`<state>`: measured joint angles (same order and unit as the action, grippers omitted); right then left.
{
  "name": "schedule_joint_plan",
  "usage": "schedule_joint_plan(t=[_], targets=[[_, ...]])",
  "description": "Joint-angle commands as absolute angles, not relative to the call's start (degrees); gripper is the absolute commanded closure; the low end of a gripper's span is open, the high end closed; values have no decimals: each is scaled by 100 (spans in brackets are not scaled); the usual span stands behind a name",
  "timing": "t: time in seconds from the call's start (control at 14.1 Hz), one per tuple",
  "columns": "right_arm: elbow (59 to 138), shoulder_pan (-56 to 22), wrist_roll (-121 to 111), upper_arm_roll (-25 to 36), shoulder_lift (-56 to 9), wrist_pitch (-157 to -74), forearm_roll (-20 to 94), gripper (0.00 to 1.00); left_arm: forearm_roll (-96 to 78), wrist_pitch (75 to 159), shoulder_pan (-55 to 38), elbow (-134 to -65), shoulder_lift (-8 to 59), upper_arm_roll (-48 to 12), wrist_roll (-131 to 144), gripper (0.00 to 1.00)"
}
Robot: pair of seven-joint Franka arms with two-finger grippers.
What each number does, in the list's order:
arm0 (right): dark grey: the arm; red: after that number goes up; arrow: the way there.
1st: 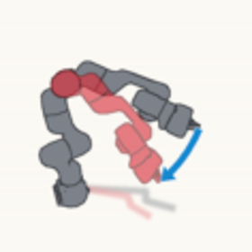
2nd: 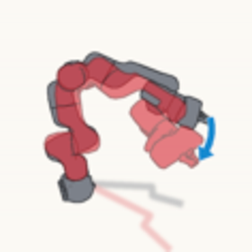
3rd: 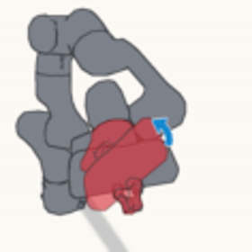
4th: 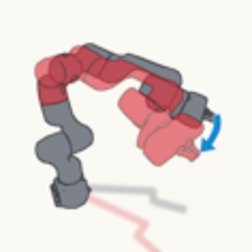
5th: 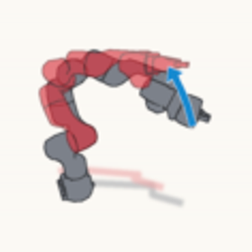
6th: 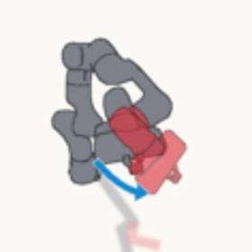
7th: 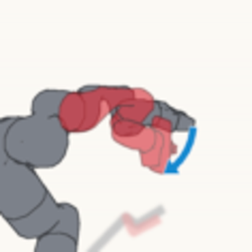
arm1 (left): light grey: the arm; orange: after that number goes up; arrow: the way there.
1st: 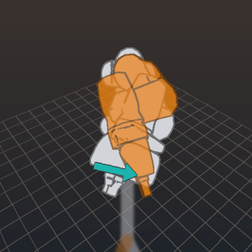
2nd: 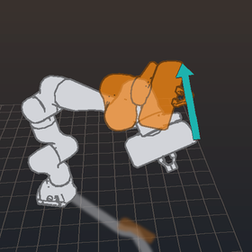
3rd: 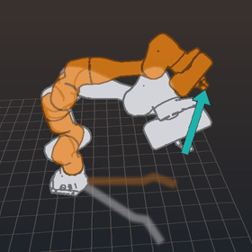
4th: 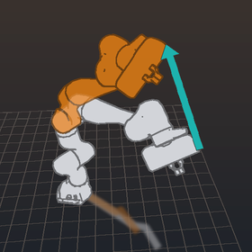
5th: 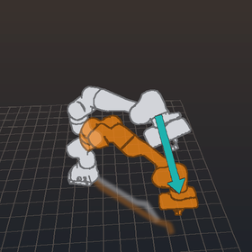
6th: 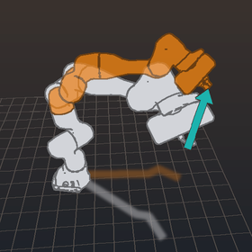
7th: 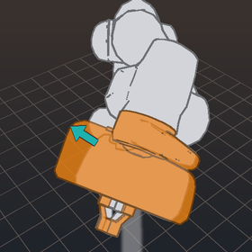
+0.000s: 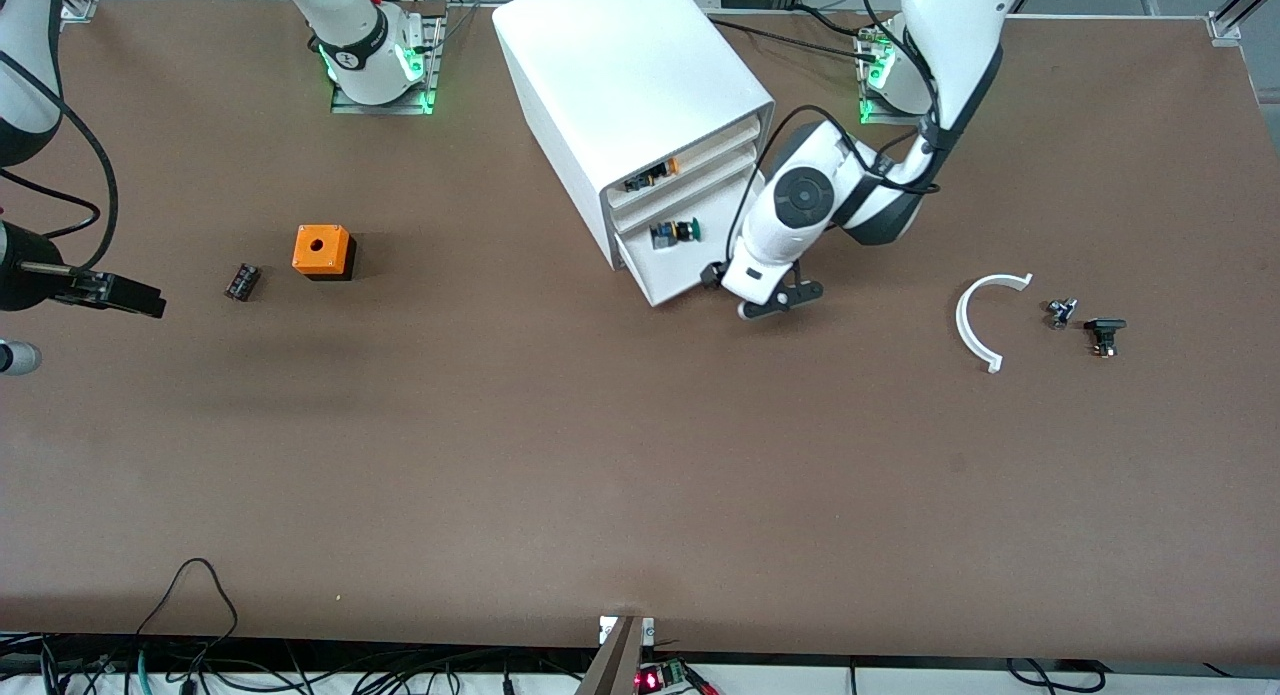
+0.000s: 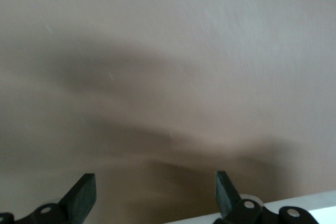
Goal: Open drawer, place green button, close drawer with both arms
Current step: 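Push the drawer shut with the left gripper while the right gripper retracts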
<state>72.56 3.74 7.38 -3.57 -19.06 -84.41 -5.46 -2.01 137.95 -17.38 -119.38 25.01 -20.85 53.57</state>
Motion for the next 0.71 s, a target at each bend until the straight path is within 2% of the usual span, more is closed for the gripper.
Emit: schedule_joint_plan(t=[0.0, 0.28, 0.64], targets=[[8234, 396, 650, -334, -1135, -8534, -571, 0, -114, 13571, -1793, -12173, 2154, -2337, 5405, 0], [8349, 413, -227, -273, -1107, -8946, -484, 0, -114, 13316, -1793, -12234, 2092, -2785, 5414, 0], [8779, 404, -123, -141, -915, -9219, -334, 0, -114, 13307, -1539, -12199, 1768, -2777, 5405, 0]])
